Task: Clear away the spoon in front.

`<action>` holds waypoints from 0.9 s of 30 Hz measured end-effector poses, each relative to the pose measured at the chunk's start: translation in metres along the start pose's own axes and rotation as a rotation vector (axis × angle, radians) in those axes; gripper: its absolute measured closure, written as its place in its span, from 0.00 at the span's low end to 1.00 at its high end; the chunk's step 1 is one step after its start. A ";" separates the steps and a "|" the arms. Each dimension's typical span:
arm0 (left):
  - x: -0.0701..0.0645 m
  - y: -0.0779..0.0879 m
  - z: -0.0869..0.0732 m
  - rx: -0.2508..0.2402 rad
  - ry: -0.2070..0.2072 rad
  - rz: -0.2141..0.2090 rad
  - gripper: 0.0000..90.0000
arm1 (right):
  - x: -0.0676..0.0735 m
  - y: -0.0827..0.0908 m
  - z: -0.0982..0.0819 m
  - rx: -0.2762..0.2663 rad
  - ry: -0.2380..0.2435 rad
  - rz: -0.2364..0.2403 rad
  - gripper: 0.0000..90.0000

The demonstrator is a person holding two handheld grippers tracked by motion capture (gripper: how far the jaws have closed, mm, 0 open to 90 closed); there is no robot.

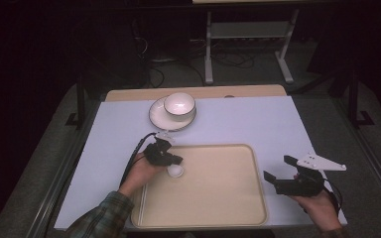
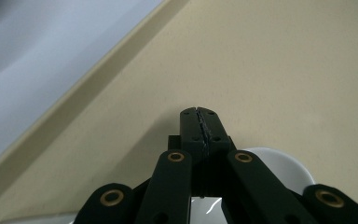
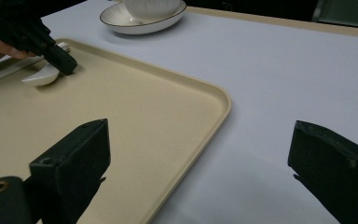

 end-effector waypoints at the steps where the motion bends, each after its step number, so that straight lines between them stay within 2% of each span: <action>1: 0.000 0.002 -0.002 0.003 -0.001 0.001 1.00 | 0.000 0.000 0.000 0.000 0.000 0.000 0.05; 13: -0.003 0.017 -0.028 0.029 0.000 0.007 1.00 | 0.000 0.000 0.000 0.001 -0.001 0.000 0.05; 27: 0.000 0.032 -0.046 0.043 0.008 0.016 1.00 | 0.000 0.000 0.000 0.000 -0.001 -0.001 0.06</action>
Point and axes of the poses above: each handheld gripper's, and its own axes: y roughly backward along the jaws, z roughly out of its top, x roughly to its left, the point moved 10 cm from there along -y, roughly forward along the jaws, and after that the axes turned 6 degrees about x, right-handed, at the moved point
